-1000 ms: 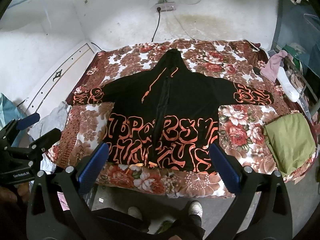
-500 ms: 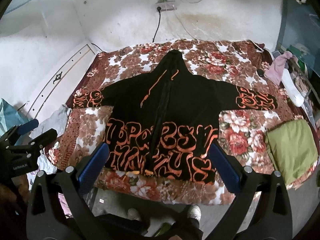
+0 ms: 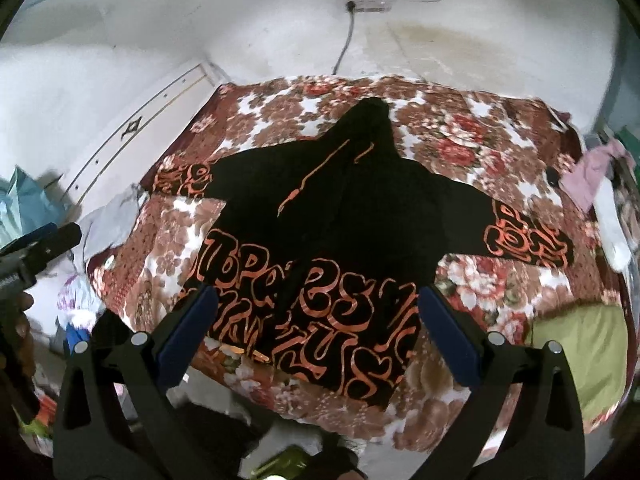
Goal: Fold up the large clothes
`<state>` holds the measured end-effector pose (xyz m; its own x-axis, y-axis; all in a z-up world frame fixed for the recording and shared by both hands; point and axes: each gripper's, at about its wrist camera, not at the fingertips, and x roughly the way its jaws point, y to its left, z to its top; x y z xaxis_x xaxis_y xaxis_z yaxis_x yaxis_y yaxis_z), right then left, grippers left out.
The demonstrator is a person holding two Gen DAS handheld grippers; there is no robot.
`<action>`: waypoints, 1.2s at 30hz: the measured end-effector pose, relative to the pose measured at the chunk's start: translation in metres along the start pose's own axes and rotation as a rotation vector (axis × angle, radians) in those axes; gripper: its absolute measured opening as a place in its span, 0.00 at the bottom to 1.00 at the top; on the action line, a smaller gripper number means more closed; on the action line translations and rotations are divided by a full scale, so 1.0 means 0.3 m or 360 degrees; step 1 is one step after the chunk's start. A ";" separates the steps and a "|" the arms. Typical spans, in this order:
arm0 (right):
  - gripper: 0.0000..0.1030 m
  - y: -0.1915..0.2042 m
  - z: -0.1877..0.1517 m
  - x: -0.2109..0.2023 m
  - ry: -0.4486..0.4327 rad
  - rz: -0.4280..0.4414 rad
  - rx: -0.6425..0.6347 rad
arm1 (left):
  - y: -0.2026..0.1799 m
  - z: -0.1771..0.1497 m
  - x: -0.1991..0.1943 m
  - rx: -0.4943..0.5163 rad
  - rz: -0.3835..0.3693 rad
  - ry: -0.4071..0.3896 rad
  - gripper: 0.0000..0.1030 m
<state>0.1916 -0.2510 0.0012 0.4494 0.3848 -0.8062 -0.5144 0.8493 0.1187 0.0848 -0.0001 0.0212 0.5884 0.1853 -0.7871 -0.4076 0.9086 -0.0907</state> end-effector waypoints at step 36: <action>0.96 0.635 0.566 1.512 0.0222 -0.0309 0.0144 | 1.400 0.600 1.441 -0.0296 0.0305 0.0143 0.95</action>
<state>0.4217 0.1467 -0.2435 0.4252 0.1629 -0.8903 -0.3580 0.9337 -0.0001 0.2936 0.5291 -0.2472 0.4273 0.3056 -0.8509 -0.6315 0.7744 -0.0390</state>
